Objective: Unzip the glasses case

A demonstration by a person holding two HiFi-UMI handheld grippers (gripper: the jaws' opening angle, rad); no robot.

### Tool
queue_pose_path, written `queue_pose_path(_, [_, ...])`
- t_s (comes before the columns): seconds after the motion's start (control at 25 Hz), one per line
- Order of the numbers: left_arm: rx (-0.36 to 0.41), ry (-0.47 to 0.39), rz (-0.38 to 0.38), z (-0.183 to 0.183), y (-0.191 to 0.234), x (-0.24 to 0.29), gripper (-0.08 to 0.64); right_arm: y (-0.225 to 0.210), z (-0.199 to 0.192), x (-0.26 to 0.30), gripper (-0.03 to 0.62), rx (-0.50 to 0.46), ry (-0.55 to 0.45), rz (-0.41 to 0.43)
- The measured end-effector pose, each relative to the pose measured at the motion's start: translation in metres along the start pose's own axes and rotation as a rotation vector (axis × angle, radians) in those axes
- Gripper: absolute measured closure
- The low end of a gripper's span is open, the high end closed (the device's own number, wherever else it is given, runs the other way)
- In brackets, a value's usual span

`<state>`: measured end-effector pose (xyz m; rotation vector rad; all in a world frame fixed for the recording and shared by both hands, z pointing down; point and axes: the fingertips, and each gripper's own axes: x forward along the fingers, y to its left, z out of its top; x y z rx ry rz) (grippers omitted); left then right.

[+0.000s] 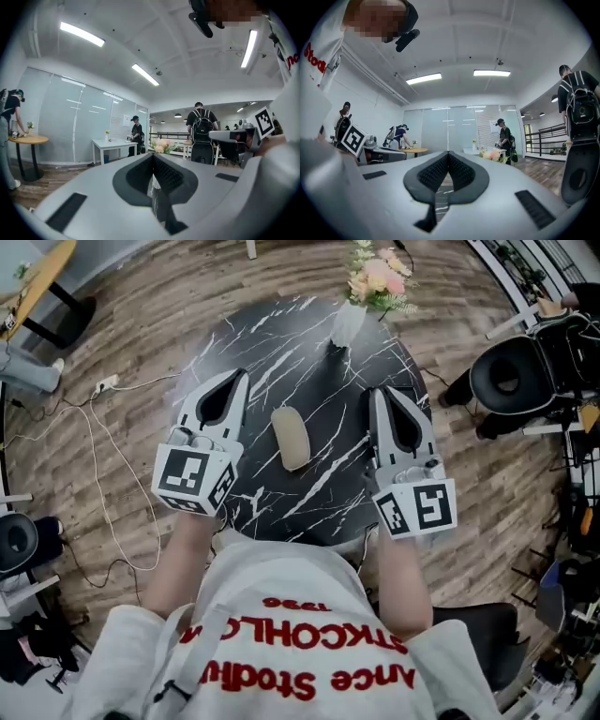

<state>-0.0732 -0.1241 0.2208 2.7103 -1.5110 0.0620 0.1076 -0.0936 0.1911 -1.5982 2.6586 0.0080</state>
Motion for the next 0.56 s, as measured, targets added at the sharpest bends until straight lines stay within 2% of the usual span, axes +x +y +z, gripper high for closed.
queue_pose_path(0.2, [-0.013,-0.040,0.032,0.011,0.006,-0.009,0.555,-0.006,0.009,-0.002,0.577,-0.004,-0.005,-0.043])
queue_pose_path(0.56, [-0.044,-0.082,0.059,0.022,0.017,-0.019,0.555,-0.003,0.026,-0.007,0.578,-0.029,-0.040,-0.066])
